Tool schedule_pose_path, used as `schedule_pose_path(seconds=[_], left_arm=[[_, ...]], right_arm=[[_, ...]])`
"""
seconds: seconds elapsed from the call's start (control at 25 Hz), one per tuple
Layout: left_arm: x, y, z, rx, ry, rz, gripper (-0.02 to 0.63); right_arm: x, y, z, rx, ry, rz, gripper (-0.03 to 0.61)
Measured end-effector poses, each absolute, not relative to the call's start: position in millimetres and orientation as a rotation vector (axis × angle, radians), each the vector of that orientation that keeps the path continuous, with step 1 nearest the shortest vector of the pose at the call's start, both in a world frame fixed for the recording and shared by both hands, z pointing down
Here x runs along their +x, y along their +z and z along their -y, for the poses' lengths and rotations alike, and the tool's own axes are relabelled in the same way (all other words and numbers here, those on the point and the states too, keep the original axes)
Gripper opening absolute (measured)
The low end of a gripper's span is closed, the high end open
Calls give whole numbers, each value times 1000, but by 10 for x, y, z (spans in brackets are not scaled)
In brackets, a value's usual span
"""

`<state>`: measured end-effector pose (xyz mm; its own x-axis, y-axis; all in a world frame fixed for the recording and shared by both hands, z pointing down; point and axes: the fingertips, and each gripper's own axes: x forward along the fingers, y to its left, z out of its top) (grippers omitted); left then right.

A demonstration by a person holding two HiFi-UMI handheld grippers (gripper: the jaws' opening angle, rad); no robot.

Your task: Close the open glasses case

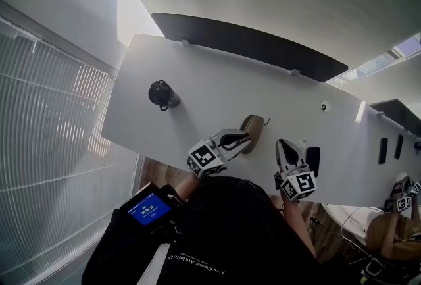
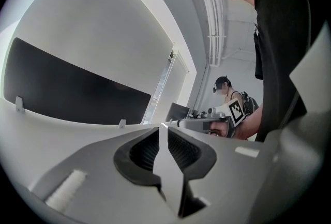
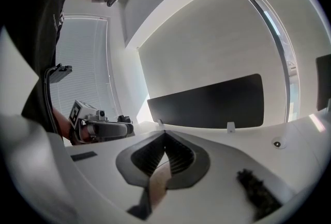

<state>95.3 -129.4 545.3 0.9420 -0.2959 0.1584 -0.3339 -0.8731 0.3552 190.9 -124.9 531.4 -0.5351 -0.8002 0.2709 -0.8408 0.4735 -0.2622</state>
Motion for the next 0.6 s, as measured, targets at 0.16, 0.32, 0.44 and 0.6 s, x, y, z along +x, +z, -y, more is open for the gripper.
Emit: schedule_pose_path(seconds=[0.16,0.32,0.44,0.6], left_arm=[[933,5464,1293,2717,142,452,57],[939,5491,1291,2708,146,454,57],[938,5514,1294,2706,151,454,55],[929,5532,1294,2702,157,464,55]], right_arm=[[1858,5330,1250,1438,542,2588,9],[1839,5348,1252,1420,536,2586,9],[1831,5357,1270,1420,537,2592,9],[1815,5367,1271,1408,544,2595,9]])
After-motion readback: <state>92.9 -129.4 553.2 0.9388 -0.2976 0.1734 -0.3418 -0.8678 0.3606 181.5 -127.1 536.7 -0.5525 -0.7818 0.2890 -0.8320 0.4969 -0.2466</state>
